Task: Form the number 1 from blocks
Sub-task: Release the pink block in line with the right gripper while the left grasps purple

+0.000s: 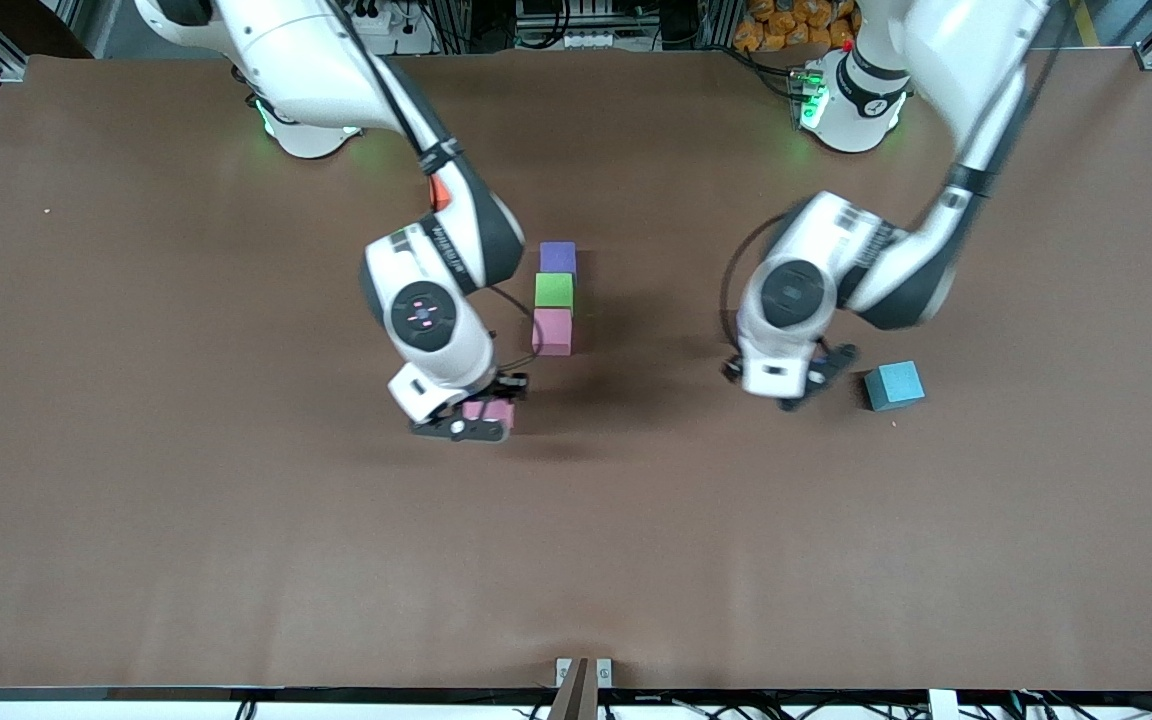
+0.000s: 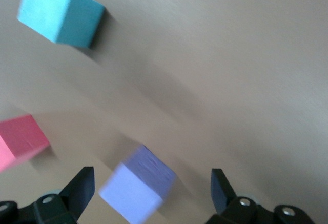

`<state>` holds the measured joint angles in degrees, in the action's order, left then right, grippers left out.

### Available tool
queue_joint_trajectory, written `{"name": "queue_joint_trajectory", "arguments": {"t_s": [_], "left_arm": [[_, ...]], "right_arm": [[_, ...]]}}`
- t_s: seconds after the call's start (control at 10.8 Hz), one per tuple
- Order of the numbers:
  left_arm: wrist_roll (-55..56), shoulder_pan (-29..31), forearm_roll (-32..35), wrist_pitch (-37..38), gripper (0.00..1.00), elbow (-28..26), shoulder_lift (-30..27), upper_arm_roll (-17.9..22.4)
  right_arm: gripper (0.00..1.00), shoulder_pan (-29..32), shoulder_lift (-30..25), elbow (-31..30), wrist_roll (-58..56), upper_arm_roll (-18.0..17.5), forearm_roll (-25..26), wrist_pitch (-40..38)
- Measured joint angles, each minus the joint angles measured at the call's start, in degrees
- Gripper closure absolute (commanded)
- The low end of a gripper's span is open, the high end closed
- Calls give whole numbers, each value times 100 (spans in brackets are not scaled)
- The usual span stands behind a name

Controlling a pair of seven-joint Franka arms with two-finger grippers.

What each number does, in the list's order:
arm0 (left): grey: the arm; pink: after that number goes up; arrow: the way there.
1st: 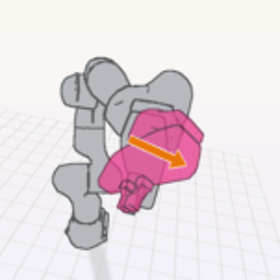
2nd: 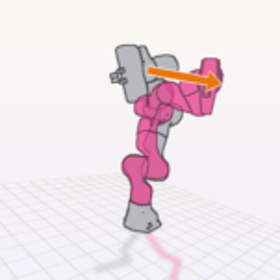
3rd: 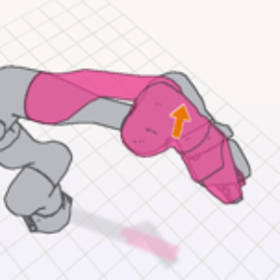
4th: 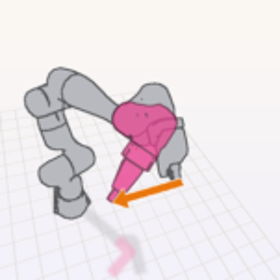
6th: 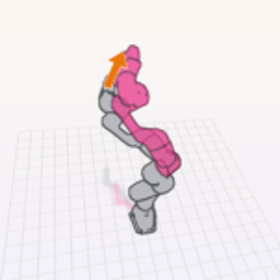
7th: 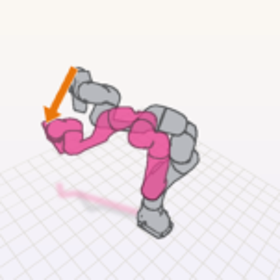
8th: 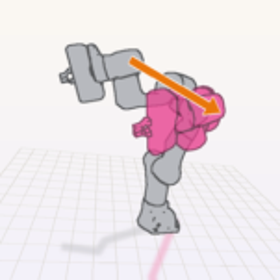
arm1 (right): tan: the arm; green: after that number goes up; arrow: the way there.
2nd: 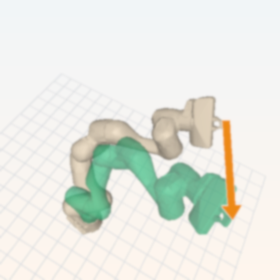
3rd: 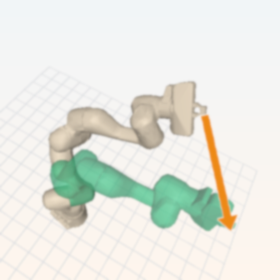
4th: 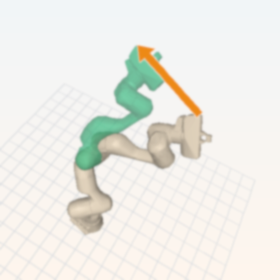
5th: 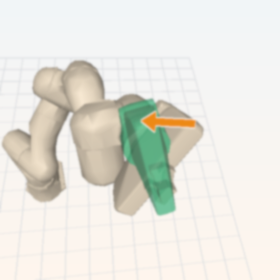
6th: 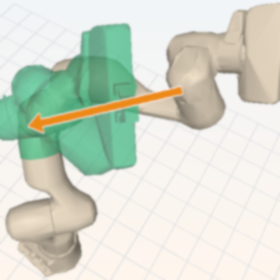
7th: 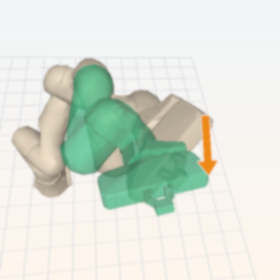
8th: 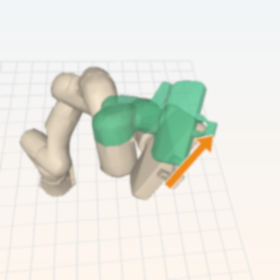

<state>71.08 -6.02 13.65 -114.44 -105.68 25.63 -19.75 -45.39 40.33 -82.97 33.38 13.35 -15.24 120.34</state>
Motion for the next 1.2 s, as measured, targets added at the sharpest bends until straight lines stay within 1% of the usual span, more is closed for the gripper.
{"name": "queue_joint_trajectory", "arguments": {"t_s": [0.18, 0.46, 0.55, 0.65, 0.83, 0.92, 1.2], "left_arm": [[-384, 312, 0, -355, 0, -342, -83, -8], [-945, 649, 0, -1408, 0, -1417, -654, -11], [-1044, 654, 0, -1643, 0, -1716, -812, -53], [-1140, 652, 0, -1782, 0, -1910, -901, -210], [-1484, 626, 1, -2056, 0, -2125, -940, -588], [-1720, 622, 1, -2102, 0, -2188, -940, -696], [-2270, 618, 1, -2128, 0, -2265, -852, -760]], "right_arm": [[37, -304, 173, 87, 243, 1, -41, 90], [37, -473, 294, 100, 319, 0, -71, 126], [37, -512, 316, 101, 319, 0, -124, 127], [37, -562, 344, 101, 319, -1, -179, 139], [37, -612, 409, 57, 327, -6, -208, 267], [37, -611, 445, -9, 327, -9, -223, 417], [37, -612, 501, -129, 327, -18, -242, 580]]}}
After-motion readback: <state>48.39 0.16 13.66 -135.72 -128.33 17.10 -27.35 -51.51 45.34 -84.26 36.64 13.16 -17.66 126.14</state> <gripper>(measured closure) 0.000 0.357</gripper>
